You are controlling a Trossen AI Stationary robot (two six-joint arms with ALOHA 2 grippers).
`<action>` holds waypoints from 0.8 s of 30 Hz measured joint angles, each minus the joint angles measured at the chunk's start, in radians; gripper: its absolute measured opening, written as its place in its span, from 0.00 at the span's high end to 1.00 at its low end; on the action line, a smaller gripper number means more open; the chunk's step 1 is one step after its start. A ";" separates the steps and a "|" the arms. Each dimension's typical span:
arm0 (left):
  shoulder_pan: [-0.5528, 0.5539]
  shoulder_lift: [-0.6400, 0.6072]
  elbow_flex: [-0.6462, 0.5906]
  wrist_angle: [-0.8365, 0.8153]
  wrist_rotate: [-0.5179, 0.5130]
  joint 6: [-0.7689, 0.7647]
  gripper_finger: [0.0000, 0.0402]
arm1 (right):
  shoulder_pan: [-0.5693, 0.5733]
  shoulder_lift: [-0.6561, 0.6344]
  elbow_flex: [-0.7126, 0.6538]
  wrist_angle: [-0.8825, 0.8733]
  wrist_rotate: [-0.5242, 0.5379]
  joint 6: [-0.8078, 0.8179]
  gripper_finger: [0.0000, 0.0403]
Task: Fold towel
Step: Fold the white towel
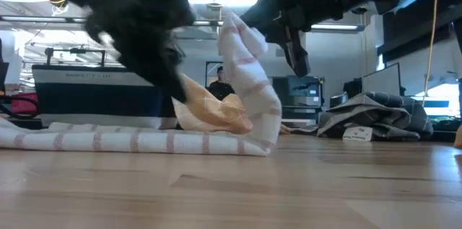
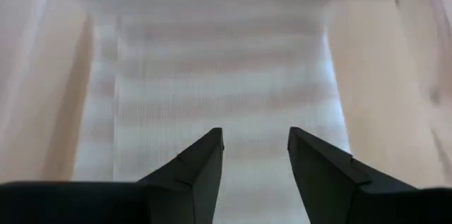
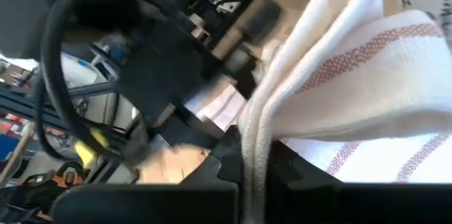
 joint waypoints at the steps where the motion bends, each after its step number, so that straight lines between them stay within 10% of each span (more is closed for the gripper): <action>1: -0.008 -0.025 0.000 -0.075 0.000 -0.029 0.61 | 0.000 0.000 0.000 -0.006 0.000 0.000 0.95; 6: -0.053 -0.074 -0.071 -0.205 -0.022 -0.136 0.61 | 0.000 -0.002 0.000 -0.023 0.001 0.002 0.95; 24: -0.043 0.067 -0.172 0.215 -0.075 -0.152 0.61 | -0.034 0.223 0.231 -0.001 -0.053 0.011 0.95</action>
